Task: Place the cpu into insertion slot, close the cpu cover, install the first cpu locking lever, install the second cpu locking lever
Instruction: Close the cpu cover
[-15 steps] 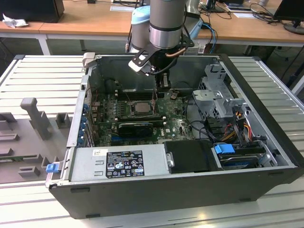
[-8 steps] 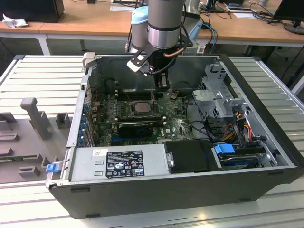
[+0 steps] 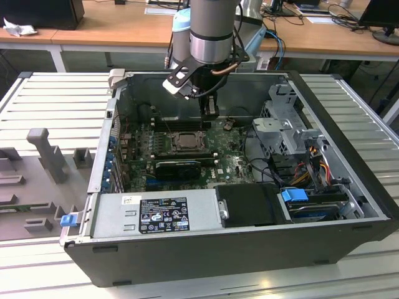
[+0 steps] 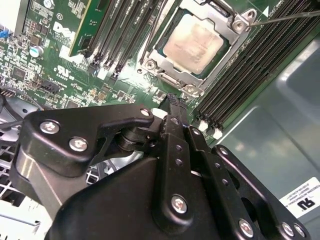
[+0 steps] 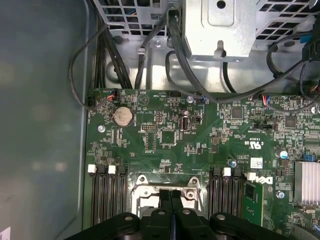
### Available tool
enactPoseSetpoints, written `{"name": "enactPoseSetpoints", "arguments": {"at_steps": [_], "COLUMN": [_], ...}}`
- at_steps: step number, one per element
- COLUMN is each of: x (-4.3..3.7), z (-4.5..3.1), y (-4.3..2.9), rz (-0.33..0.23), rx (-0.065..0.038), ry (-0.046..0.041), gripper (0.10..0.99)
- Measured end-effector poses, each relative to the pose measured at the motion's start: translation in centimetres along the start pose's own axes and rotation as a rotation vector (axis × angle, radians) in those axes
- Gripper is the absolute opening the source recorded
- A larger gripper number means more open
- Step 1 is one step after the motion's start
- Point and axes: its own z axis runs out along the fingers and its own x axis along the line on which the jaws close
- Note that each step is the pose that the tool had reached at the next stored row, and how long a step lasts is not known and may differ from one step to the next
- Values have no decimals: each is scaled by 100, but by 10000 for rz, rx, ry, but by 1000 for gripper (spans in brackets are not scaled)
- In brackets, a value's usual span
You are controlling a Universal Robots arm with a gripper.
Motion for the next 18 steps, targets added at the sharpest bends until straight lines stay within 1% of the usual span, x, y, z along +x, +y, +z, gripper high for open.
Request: {"name": "enactPoseSetpoints", "arguments": {"at_steps": [10, 12, 16, 17, 18], "x": [1, 1, 1, 2, 3], "z": [5, 55, 142, 168, 174], "y": [-57, -86, -116, -172, -208], "rz": [-1, -1, -85, -115, -117], "rx": [-2, 0, 1, 1, 1], "ry": [2, 0, 4, 6, 6], "gripper": [106, 106, 106, 106, 106]}}
